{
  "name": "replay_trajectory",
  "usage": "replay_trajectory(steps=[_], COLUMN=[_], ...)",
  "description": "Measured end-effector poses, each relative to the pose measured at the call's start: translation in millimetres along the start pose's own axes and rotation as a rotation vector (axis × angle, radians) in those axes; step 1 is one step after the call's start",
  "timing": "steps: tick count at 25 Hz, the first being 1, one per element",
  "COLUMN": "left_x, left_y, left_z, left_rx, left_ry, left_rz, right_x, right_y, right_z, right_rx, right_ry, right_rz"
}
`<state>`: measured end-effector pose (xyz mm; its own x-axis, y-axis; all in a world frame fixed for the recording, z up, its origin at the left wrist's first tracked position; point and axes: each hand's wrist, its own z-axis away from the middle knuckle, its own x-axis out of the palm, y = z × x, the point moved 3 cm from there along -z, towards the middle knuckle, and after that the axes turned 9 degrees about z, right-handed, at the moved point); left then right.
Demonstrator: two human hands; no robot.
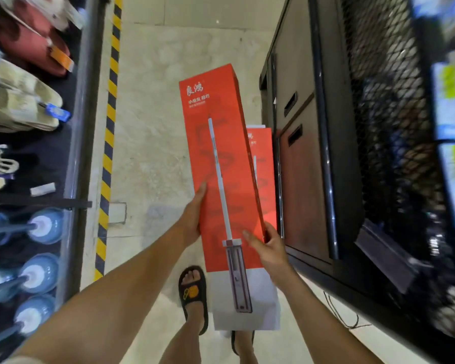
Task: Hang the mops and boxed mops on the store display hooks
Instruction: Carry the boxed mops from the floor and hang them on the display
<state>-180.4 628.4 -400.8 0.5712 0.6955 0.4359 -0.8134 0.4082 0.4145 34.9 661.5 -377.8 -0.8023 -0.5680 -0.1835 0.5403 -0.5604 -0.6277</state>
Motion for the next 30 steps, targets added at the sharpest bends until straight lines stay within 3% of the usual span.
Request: replay_trajectory(steps=[4,10,15,21,26,30], left_x=[36.5,79.3,72.4,32.8,-15.7,-47.2], left_y=[61.9,99.6,99.2,62.0,-4.7,-80.9], left_z=[94.1,255.5,367.3,483.4,579.8,656.7], left_rx=[0.214,0.562,0.822,0.987,1.097,1.179], left_ry=[0.189,0.27,0.35,0.475,0.644,0.778], left_rz=[-0.002,0.055,0.115,0.192,0.233,0.328], right_x=[-5.2,-23.7,-20.1,62.1,148.2,207.5], right_y=[-62.5,-158.7,-286.7,-405.2,-422.0,-375.6], right_z=[78.2,169.3,254.2,394.3,493.3,590.9], right_rx=[-0.051,-0.201,-0.577,-0.995,-1.143,-1.298], right_ry=[-0.096,-0.297,-0.307,-0.459,-0.672,-0.865], right_rz=[0.037,0.24,0.375,0.274,0.171,0.179])
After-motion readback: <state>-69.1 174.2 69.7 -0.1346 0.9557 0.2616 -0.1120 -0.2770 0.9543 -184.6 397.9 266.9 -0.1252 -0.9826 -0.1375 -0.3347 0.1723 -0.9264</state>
